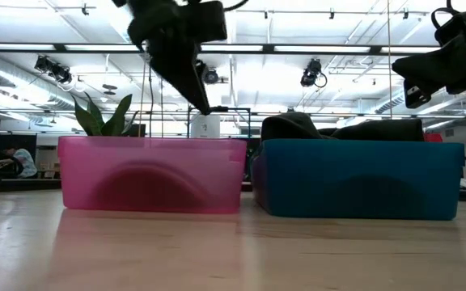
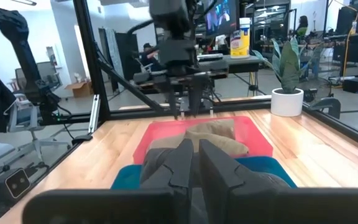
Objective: Pick & Place hat
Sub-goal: Return to Home Position
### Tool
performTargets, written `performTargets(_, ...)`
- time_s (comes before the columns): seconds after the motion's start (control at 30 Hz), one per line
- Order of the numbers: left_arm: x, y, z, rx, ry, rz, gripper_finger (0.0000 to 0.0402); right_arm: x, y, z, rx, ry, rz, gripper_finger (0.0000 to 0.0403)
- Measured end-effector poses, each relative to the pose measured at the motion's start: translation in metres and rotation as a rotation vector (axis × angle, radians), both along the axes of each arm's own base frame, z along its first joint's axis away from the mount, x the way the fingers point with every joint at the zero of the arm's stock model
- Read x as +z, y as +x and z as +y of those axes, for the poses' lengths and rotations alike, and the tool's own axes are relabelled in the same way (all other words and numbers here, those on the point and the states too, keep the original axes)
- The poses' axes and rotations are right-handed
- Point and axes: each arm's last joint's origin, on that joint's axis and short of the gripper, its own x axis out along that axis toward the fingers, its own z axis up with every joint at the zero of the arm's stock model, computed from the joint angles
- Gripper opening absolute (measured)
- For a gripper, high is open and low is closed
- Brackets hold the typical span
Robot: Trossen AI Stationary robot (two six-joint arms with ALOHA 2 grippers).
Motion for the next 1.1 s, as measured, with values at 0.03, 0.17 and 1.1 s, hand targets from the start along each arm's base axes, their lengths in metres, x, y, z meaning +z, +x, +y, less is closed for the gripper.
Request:
performTargets(0.03, 0.001, -0.003, 0.003, 0.007, -0.007, -0.045, 0.0166, 0.000, 0.000, 0.000, 0.000, 0.000, -0.001, 0.0031)
performTargets(0.17, -0.005, -0.029, 0.019, -0.014, -0.069, -0.225, 0.0166, 0.000, 0.000, 0.000, 0.001, 0.000, -0.002, 0.0031)
performTargets(1.1, -0.026, -0.214, 0.027, 0.131, -0.028, -0.996, 0.0165, 0.000, 0.000, 0.000, 0.000, 0.000, -0.004, 0.0031)
